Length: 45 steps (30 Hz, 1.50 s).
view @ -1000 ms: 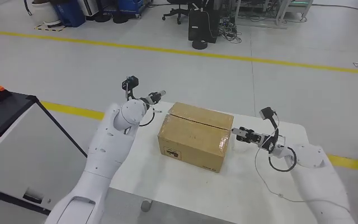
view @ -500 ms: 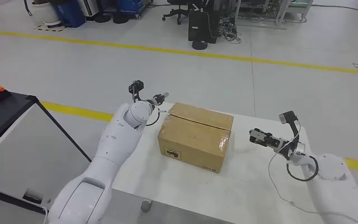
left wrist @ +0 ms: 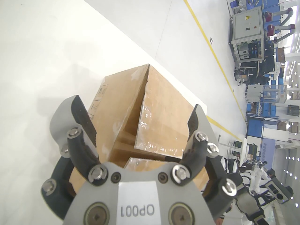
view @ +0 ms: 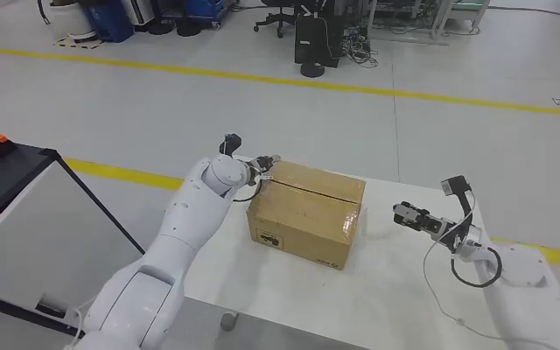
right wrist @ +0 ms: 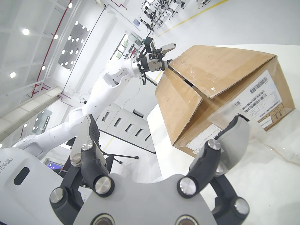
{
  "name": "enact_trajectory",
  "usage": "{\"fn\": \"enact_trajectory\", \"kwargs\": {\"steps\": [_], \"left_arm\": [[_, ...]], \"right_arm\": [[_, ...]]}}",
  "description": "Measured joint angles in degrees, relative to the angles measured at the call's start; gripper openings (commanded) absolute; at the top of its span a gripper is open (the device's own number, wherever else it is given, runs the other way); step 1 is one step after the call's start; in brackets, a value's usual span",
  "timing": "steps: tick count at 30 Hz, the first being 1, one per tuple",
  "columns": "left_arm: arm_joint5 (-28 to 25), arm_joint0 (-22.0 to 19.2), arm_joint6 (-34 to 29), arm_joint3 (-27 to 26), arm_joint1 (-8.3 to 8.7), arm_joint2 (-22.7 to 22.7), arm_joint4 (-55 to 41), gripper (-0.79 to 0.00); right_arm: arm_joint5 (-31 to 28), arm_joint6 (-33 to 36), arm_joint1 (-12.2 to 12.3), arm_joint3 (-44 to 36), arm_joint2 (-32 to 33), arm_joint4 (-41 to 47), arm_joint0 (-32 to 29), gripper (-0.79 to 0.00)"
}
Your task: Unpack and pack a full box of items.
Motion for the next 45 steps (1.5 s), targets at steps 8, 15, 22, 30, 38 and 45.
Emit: {"fn": "enact_trajectory", "kwargs": {"steps": [8,15,22,30,38,45], "left_arm": [[1.6,2.8,-3.2,-6.7,0.83,-1.5,-1.1,0.0],[5.0,7.6,-6.1,-16.3,1.71,-2.2,-0.7,0.0],[8.6,12.9,-9.5,-27.1,2.61,-2.5,0.2,0.0],[13.1,19.1,-9.9,-39.3,4.22,-5.1,3.7,0.0],[12.4,22.5,-9.0,-45.7,5.35,-8.3,4.1,0.0],[10.3,22.8,-3.4,-49.7,5.86,-10.3,5.9,0.0]], "right_arm": [[0.1,-0.5,0.1,0.9,-0.7,-0.4,0.3,0.0],[0.1,-0.3,0.1,1.8,-1.4,-0.3,1.0,0.0],[0.2,-0.2,0.3,1.8,-1.6,-0.6,1.0,0.0],[0.3,0.4,0.5,2.9,-1.7,-0.5,1.5,0.0],[0.7,4.6,0.4,6.2,-3.1,4.6,3.8,0.0],[0.8,7.4,-0.2,12.5,-5.6,9.4,9.1,0.0]]}}
